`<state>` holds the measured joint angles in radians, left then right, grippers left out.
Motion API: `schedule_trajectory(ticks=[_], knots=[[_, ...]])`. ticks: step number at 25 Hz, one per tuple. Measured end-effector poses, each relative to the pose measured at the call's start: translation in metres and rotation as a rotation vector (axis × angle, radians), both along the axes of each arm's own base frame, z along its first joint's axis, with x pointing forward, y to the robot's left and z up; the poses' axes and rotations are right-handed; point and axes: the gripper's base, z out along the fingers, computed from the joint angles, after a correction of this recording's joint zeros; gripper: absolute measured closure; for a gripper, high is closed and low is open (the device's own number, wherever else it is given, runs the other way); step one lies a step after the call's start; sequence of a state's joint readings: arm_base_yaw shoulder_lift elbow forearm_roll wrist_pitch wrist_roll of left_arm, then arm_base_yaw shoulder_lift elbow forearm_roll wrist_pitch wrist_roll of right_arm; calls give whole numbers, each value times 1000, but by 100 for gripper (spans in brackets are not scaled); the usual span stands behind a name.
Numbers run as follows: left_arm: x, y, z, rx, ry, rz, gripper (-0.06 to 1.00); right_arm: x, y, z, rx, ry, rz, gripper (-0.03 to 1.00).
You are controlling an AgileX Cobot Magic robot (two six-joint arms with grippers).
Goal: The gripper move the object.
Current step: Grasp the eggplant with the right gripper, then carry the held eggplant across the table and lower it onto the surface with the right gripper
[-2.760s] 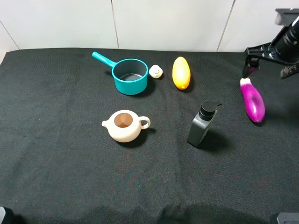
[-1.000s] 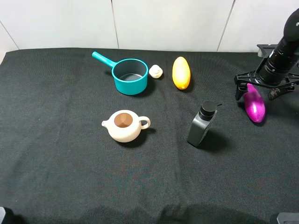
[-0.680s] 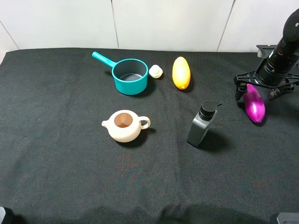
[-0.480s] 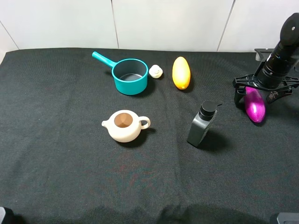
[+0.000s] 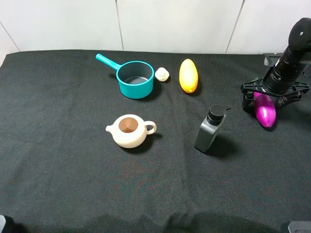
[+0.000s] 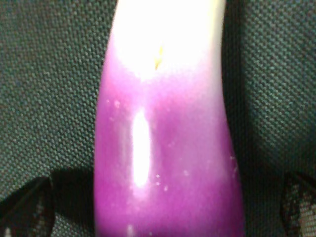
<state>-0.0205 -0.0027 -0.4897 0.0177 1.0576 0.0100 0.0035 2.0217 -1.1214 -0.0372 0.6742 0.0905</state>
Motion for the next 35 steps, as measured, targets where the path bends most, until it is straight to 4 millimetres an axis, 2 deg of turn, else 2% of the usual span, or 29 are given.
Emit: schedule_trajectory(ticks=[16, 25, 35], knots=[[0, 0, 0, 0, 0, 0, 18, 0, 0, -3, -1, 7, 1, 28], [0, 0, 0, 0, 0, 0, 18, 0, 0, -3, -1, 9, 1, 56], [0, 0, 0, 0, 0, 0, 18, 0, 0, -2, -1, 5, 7, 58]])
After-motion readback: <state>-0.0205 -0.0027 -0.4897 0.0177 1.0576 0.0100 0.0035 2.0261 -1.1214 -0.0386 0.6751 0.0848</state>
